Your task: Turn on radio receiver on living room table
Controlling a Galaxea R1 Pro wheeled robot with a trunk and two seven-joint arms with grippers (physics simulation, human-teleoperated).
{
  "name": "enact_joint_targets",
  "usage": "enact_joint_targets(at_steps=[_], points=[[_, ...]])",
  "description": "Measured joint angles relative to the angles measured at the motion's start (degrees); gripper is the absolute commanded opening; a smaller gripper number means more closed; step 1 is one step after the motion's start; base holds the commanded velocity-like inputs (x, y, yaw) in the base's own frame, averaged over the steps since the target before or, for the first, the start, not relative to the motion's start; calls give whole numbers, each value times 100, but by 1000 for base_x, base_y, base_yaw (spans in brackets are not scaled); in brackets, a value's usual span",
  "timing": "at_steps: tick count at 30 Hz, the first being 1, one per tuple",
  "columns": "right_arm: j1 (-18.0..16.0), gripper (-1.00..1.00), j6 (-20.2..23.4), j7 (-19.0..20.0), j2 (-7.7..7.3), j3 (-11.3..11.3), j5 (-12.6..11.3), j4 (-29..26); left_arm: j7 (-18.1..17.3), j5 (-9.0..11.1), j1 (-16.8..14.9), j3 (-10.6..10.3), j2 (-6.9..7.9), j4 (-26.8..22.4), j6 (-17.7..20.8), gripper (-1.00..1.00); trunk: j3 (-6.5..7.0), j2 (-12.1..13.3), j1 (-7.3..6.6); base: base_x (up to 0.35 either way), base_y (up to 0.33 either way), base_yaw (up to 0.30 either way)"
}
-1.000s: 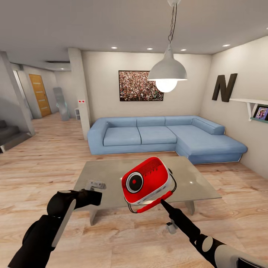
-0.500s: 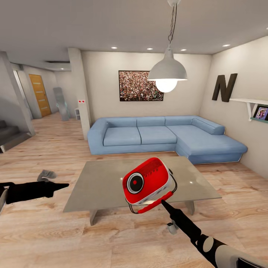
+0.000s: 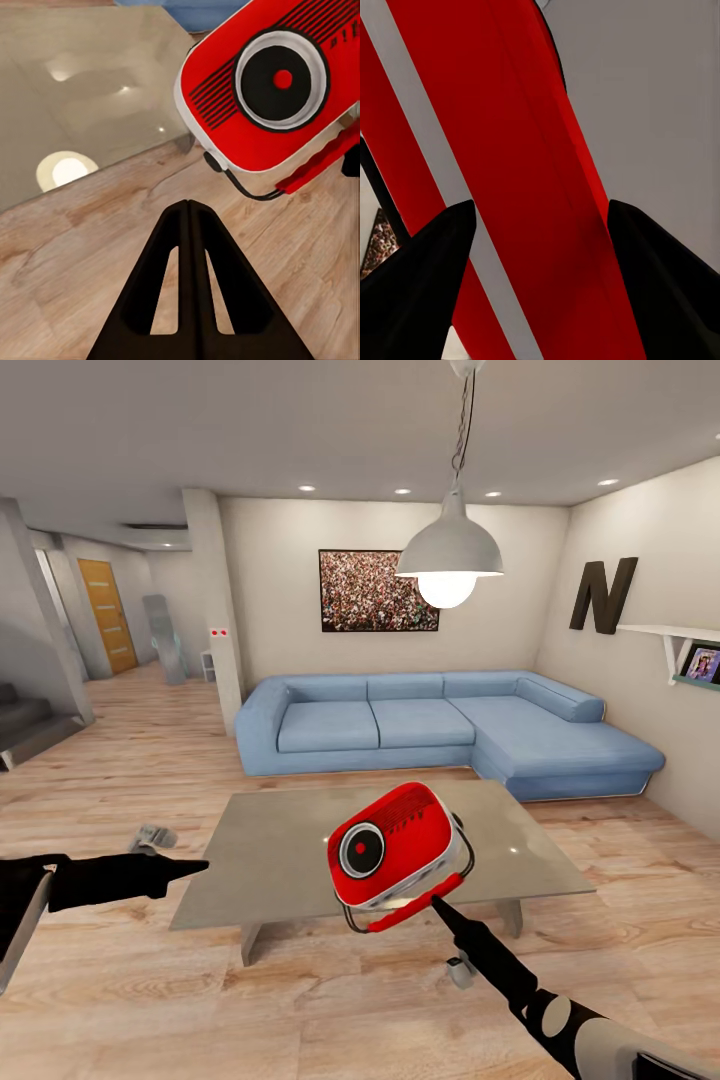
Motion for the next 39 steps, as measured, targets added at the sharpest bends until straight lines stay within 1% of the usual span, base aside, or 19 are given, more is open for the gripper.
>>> enact_joint_targets(at_steps=[3,6,8,9,11,13,15,17,21,22,28,33,39], points=[[0,-100,-7,2,50,-24,-9,-18,2,-138,0,-8,-76,1,-8,-100,0,0,0,0,0,0],[0,-100,-73,2,119,-13,-56,-62,3,-189,0,-9,-111,2,-11,-100,0,0,0,0,0,0],[0,-100,-141,2,158,-19,-157,-129,3,-201,0,-9,-121,-2,-11,-100,0,0,0,0,0,0],[0,-100,-176,9,185,-20,-284,-200,3,-207,0,-10,-133,0,-12,-100,0,0,0,0,0,0],[0,-100,-172,153,208,-84,-412,-253,3,-208,0,-9,-153,0,-11,-100,0,0,0,0,0,0],[1,-100,-174,435,223,-78,-476,-294,3,-208,0,-9,-182,-2,-17,-100,-1,0,0,0,0,0],[0,-100,-190,491,235,-24,-482,-316,3,-209,0,-9,-199,-2,-21,-100,0,0,0,0,0,0],[0,-100,-189,518,270,-40,-492,-351,3,-209,0,-9,-248,-5,-36,-100,0,0,0,0,0,0],[0,-100,-184,528,282,-54,-487,-361,10,-209,0,-9,-375,0,-66,-100,0,0,0,0,0,0],[0,-100,-183,529,282,-47,-490,-362,11,-209,0,-9,-386,1,-69,-100,0,0,0,0,0,0],[0,-100,-183,532,283,-53,-492,-363,18,-214,0,-27,-416,1,-79,-100,0,0,0,0,0,0],[0,-100,-179,541,283,-50,-495,-363,214,-218,0,-225,-431,1,-82,-100,0,0,0,0,0,0],[0,-100,-182,557,283,-45,-484,-363,309,-218,0,-261,-456,1,-82,-100,0,0,0,0,0,0]])
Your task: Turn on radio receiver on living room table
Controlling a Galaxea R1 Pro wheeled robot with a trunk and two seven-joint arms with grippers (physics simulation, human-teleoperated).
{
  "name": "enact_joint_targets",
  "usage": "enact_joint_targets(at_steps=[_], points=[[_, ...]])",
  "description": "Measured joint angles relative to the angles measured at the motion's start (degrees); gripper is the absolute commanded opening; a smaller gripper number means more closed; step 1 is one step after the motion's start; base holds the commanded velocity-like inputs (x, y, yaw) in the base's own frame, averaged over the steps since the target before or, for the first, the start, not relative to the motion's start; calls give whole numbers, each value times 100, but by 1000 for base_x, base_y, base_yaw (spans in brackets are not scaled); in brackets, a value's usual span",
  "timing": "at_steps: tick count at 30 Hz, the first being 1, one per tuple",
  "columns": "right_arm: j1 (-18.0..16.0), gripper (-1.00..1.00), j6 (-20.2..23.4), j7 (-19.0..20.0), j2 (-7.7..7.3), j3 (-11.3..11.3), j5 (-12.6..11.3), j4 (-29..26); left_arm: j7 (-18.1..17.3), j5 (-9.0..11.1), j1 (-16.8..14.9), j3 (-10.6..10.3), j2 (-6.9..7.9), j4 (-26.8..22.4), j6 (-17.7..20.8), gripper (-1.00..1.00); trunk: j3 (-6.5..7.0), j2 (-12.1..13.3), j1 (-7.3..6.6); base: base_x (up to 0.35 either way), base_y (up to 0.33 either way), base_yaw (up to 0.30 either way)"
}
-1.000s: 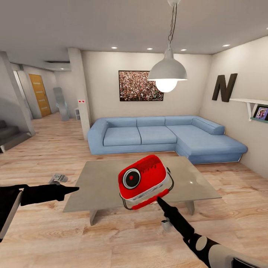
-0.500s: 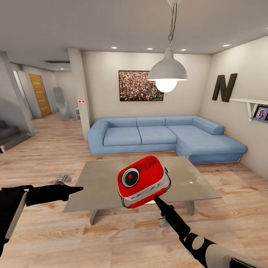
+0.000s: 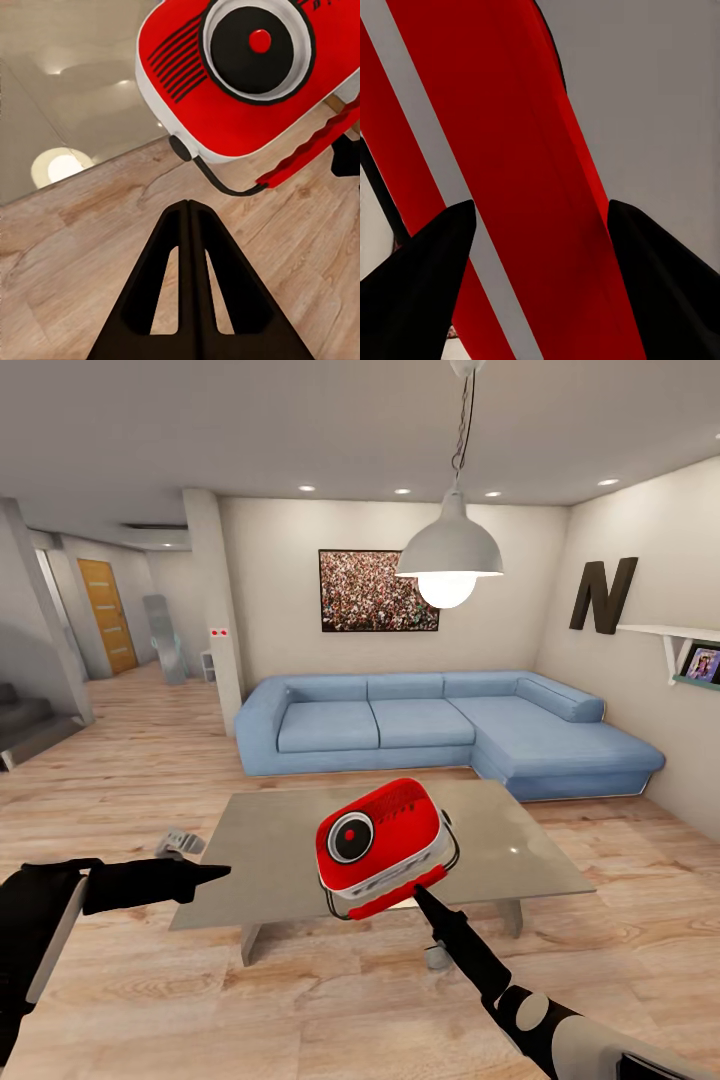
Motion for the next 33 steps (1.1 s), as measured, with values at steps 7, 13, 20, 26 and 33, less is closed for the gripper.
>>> enact_joint_targets(at_steps=[7,13,20,26,33], points=[[0,-100,-21,-12,0,18,5,-1,10,0,0,-3,-2,0,0,-100,0,0,0,0,0,0],[0,-100,-22,-26,7,-7,3,-16,17,-1,0,2,-2,6,0,-100,0,0,0,0,0,0],[0,-100,30,-26,31,11,18,1,19,-6,0,3,-2,14,0,-100,0,0,0,0,0,0],[0,-100,34,-25,42,30,14,-1,19,-3,1,0,-2,17,0,-100,0,0,0,0,0,0],[0,-100,-3,-14,41,2,7,-1,19,-3,3,6,-5,21,-20,-100,0,0,0,0,0,0]])
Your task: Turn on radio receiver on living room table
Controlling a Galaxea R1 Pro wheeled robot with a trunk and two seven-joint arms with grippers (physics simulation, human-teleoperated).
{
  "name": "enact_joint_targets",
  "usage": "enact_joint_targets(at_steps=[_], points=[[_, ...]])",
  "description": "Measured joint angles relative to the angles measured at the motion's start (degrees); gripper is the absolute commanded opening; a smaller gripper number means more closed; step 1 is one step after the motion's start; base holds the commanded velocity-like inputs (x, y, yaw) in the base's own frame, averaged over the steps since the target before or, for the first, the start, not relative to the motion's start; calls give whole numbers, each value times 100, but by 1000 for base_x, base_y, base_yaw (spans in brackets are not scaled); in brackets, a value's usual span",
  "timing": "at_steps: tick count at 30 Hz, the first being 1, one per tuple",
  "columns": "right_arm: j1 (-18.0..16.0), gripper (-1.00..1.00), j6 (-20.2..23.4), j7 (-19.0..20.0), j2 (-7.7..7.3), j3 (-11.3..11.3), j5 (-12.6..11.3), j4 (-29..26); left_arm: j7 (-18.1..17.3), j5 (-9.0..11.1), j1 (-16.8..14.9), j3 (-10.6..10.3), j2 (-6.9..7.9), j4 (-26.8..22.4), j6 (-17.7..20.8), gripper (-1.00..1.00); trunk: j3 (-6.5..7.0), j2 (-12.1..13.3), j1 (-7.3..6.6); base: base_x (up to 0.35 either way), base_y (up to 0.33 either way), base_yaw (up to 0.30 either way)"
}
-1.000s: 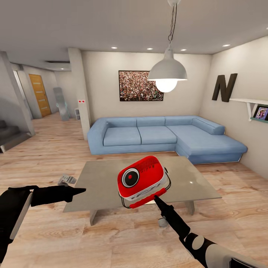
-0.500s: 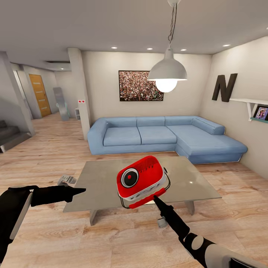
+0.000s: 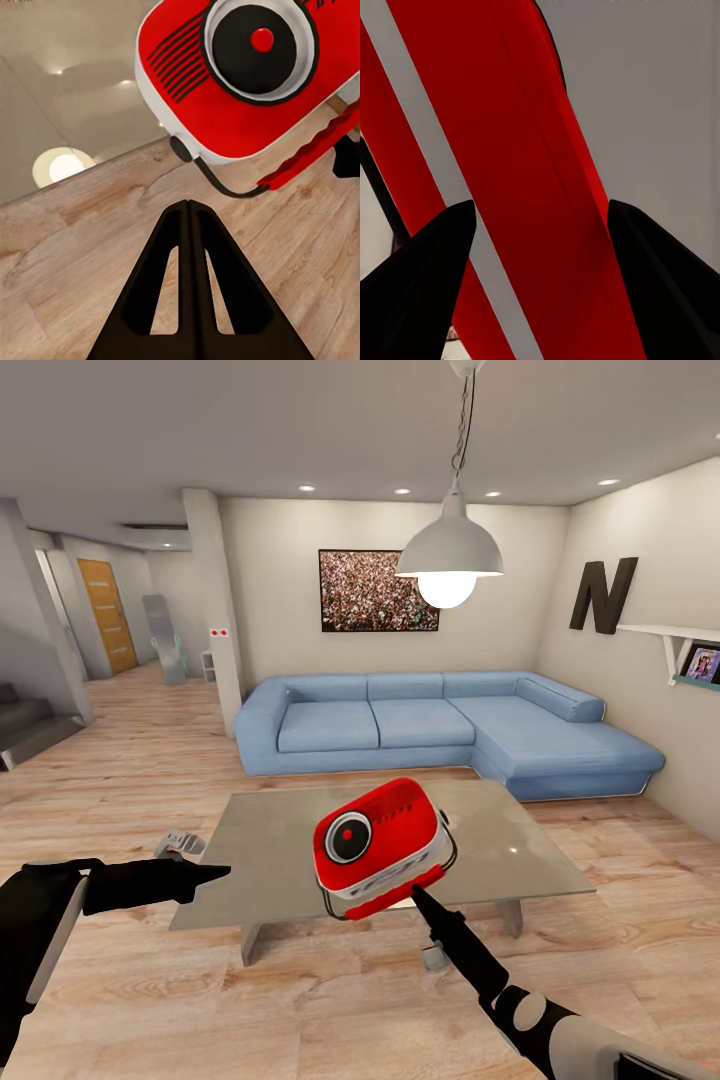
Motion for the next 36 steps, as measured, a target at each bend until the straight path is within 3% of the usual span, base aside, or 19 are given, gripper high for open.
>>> enact_joint_targets(at_steps=[13,18,26,31,36], points=[[0,-100,-10,29,-5,-40,-28,0,125,7,-2,-21,-6,-3,-10,-100,0,0,0,0,0,0],[0,-100,26,-20,-36,-37,-29,14,117,23,-3,-461,-32,-23,-13,-100,0,0,0,0,0,0],[0,-100,39,24,-47,3,-11,18,74,30,-22,-755,-127,-30,12,-100,0,0,0,0,0,0],[0,-100,172,13,-49,79,50,38,71,35,-109,-813,-131,-24,41,-100,0,0,0,0,0,0],[0,-100,489,6,-49,90,358,37,75,49,-364,-799,-101,-24,59,-100,0,0,0,0,0,0]])
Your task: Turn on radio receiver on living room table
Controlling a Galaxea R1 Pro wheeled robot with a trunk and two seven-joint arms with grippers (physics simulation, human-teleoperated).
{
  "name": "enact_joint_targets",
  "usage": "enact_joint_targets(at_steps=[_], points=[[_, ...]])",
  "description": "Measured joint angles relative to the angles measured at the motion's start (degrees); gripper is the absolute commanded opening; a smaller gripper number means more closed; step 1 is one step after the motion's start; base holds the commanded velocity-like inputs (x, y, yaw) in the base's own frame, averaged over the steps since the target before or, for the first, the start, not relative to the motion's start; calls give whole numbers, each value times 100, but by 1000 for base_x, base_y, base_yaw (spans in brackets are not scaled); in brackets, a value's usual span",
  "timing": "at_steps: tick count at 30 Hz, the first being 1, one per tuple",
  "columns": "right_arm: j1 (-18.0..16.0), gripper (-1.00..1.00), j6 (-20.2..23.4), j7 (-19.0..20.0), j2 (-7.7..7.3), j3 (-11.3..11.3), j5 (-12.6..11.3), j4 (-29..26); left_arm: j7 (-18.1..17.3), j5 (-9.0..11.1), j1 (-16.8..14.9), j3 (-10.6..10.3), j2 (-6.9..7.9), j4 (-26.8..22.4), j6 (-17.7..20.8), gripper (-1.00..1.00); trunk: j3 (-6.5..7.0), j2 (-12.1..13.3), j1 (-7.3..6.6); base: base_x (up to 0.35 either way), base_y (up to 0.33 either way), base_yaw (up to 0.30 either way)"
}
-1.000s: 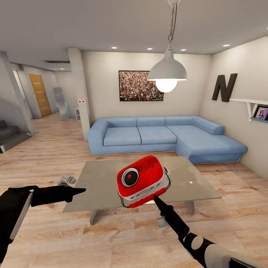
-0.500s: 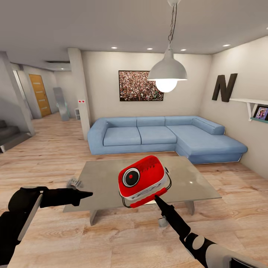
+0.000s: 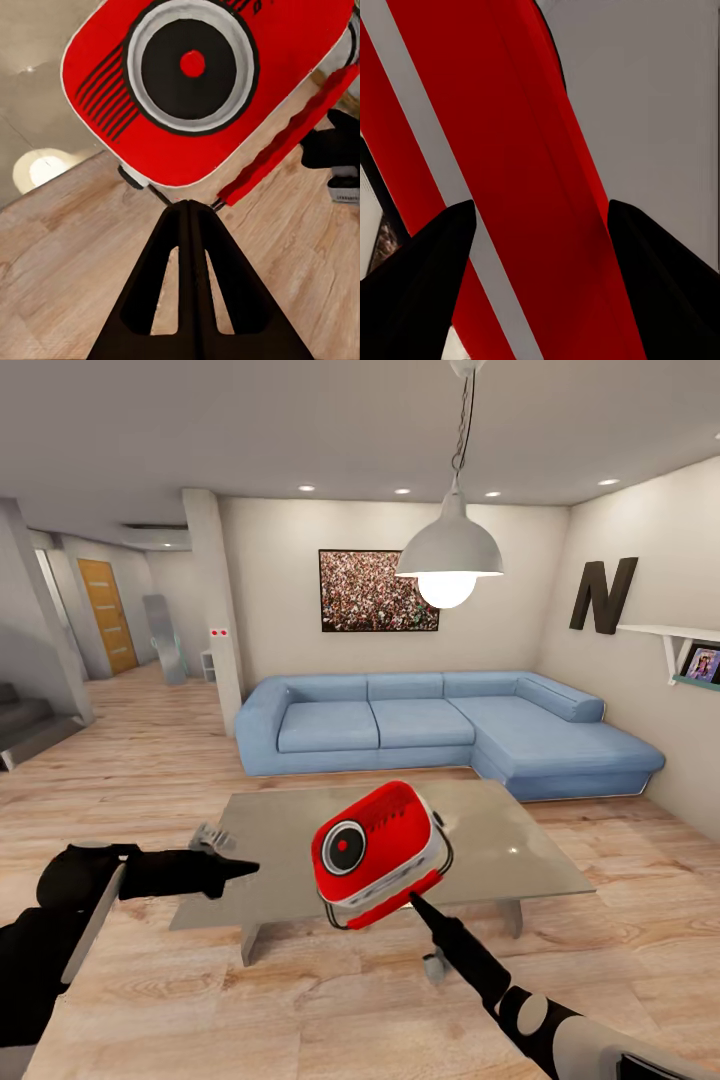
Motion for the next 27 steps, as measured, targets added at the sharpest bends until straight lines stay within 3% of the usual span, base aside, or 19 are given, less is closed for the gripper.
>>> enact_joint_targets(at_steps=[3,8,20,23,26,27], points=[[0,-100,30,0,0,23,69,6,3,-2,-84,77,26,0,-4,-100,0,0,0,0,0,0],[0,-100,39,-1,0,20,132,8,16,-42,-140,391,32,5,-22,-100,0,0,0,0,0,0],[0,-100,38,-9,2,-18,353,-1,65,-67,-482,430,-79,494,-51,-100,0,0,0,0,0,0],[0,-100,39,-9,7,33,371,-3,70,-63,-624,421,-200,616,-48,-100,0,0,0,0,0,0],[0,-100,38,-9,8,-10,452,-8,90,-83,-766,415,-436,772,-54,-100,0,0,0,0,0,0],[0,-100,34,-9,8,-22,524,-7,111,-175,-829,414,-537,834,-55,-100,0,0,0,0,0,0]])
